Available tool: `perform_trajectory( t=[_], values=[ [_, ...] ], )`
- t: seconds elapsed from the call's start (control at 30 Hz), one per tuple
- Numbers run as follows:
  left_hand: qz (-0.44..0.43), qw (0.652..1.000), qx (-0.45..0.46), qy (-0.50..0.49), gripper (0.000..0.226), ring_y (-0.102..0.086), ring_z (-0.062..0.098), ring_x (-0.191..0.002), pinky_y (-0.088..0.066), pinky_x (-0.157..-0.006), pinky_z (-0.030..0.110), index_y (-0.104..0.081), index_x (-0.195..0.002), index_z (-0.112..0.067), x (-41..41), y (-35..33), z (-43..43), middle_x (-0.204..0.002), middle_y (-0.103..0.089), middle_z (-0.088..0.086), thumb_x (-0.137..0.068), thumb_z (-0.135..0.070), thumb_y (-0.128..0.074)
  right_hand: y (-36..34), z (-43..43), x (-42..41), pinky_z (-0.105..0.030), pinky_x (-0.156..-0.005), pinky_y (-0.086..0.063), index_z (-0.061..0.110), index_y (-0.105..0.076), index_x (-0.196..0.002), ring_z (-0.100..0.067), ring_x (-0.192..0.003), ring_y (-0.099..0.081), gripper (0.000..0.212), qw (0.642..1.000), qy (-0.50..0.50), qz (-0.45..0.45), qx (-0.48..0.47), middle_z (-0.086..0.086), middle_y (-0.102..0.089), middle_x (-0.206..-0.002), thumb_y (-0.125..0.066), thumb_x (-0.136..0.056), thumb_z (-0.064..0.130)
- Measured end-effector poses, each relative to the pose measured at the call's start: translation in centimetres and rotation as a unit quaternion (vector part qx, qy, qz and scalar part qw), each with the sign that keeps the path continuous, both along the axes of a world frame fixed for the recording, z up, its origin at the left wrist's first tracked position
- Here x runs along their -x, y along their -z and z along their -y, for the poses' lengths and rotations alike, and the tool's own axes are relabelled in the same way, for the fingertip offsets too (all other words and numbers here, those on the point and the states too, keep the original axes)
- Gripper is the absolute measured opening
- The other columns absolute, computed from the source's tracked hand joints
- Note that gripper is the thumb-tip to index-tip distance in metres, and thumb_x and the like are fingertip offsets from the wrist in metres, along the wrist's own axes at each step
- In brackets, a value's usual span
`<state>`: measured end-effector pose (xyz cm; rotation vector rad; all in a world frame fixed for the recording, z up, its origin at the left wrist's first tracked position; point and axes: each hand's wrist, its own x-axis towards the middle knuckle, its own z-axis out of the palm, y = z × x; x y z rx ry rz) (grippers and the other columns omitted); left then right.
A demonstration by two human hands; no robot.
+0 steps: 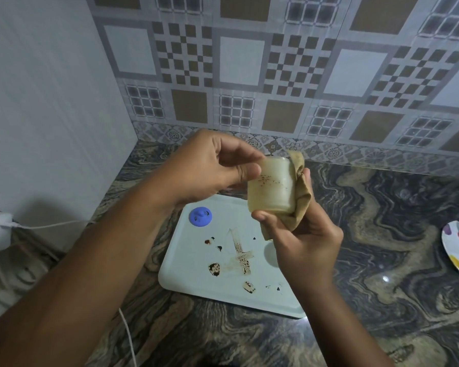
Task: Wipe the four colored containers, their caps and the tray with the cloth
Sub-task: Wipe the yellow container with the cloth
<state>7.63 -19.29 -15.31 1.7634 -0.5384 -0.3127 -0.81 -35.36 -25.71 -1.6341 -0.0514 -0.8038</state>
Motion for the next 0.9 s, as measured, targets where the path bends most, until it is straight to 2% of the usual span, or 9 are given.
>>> perform_trajectory(
  t=[0.1, 0.17, 0.23, 0.33, 0.47, 0.6, 0.7, 0.8, 0.9],
  values=[
    [-0.004, 1.000, 0.027, -0.006, 0.022, -0.075, 0.016, -0.084, -0.060, -0.071, 0.028, -0.074, -0.095, -0.012, 0.2, 0.1, 0.4, -0.086, -0.077, 0.002, -0.073, -0.017, -0.076, -0.2, -0.2, 0.2, -0.021, -0.071, -0.059, -0.016, -0.052, -0.138, -0.008, -0.092, -0.074, 0.099, 0.997, 0.022, 0.030, 0.071, 0.023, -0.063, -0.138, -0.080, -0.079, 0.058],
    [0.018, 1.000, 0.020, 0.002, 0.018, -0.075, 0.014, -0.082, -0.059, -0.068, 0.024, -0.075, -0.096, -0.011, 0.6, 0.1, 0.7, -0.086, -0.077, 0.001, -0.078, -0.012, -0.077, 0.2, 0.1, 0.3, -0.027, -0.075, -0.062, -0.006, -0.044, -0.146, -0.031, -0.106, -0.075, 0.100, 0.988, 0.051, 0.052, 0.133, -0.011, -0.064, -0.140, -0.083, -0.076, 0.054],
    [0.041, 0.999, 0.014, 0.006, 0.019, -0.074, 0.010, -0.082, -0.057, -0.067, 0.020, -0.076, -0.100, -0.013, 1.0, 0.2, 1.0, -0.087, -0.078, -0.003, -0.081, -0.012, -0.077, 0.5, 0.6, 0.3, -0.038, -0.076, -0.064, 0.000, -0.039, -0.148, -0.040, -0.106, -0.073, 0.102, 0.985, 0.065, 0.053, 0.149, -0.025, -0.065, -0.134, -0.086, -0.074, 0.052],
    [0.016, 0.999, 0.034, 0.004, 0.029, -0.074, 0.009, -0.085, -0.059, -0.071, 0.022, -0.075, -0.108, -0.014, 1.1, 0.6, 1.2, -0.093, -0.078, -0.002, -0.080, -0.022, -0.074, 0.6, 0.9, 0.3, -0.044, -0.078, -0.065, 0.005, -0.043, -0.149, -0.033, -0.104, -0.075, 0.098, 0.991, 0.066, 0.054, 0.102, -0.019, -0.066, -0.135, -0.088, -0.074, 0.049],
    [-0.023, 0.998, 0.058, -0.005, 0.023, -0.075, 0.010, -0.079, -0.059, -0.070, 0.022, -0.075, -0.096, -0.014, 0.4, 1.3, 1.2, -0.082, -0.078, -0.002, -0.075, -0.022, -0.071, 0.6, 0.8, -0.2, -0.053, -0.083, -0.063, 0.019, -0.050, -0.148, -0.035, -0.108, -0.074, 0.090, 0.996, 0.048, 0.038, 0.060, -0.016, -0.067, -0.135, -0.090, -0.073, 0.051],
    [0.036, 0.999, 0.020, -0.018, 0.027, -0.075, 0.009, -0.082, -0.059, -0.071, 0.022, -0.077, -0.094, -0.018, 0.6, 0.9, 1.6, -0.086, -0.078, -0.003, -0.071, -0.032, -0.075, 0.6, 1.3, -0.2, -0.037, -0.104, -0.056, 0.003, -0.055, -0.137, -0.017, -0.137, -0.057, 0.081, 0.982, 0.067, 0.077, 0.158, -0.026, -0.059, -0.140, -0.089, -0.075, 0.042],
    [0.029, 0.999, 0.014, -0.010, 0.037, -0.073, 0.006, -0.094, -0.058, -0.083, 0.028, -0.075, -0.108, -0.016, 0.4, 0.7, 1.2, -0.103, -0.077, -0.005, -0.079, -0.036, -0.071, 0.0, 1.0, 0.0, -0.042, -0.096, -0.061, 0.000, -0.053, -0.138, -0.021, -0.125, -0.067, 0.085, 0.994, 0.061, 0.069, 0.052, -0.014, -0.066, -0.137, -0.091, -0.072, 0.038],
    [0.004, 1.000, 0.013, -0.010, 0.031, -0.073, 0.013, -0.098, -0.058, -0.092, 0.043, -0.075, -0.106, -0.015, 0.2, 0.9, 1.0, -0.103, -0.077, -0.003, -0.079, -0.030, -0.070, -0.7, 0.6, 0.1, -0.015, -0.075, -0.059, -0.013, -0.042, -0.141, 0.014, -0.092, -0.068, 0.091, 0.998, 0.020, 0.058, -0.026, 0.032, -0.071, -0.114, -0.089, -0.068, 0.016],
    [-0.003, 1.000, 0.025, -0.014, 0.020, -0.075, 0.021, -0.090, -0.057, -0.087, 0.058, -0.077, -0.090, -0.021, 0.0, 0.8, 0.9, -0.089, -0.078, 0.001, -0.072, -0.029, -0.077, -0.8, 0.6, 0.0, -0.022, -0.074, -0.062, -0.006, -0.040, -0.143, 0.011, -0.091, -0.069, 0.094, 0.997, 0.016, 0.072, -0.004, 0.032, -0.071, -0.114, -0.093, -0.071, 0.025]
  ],
)
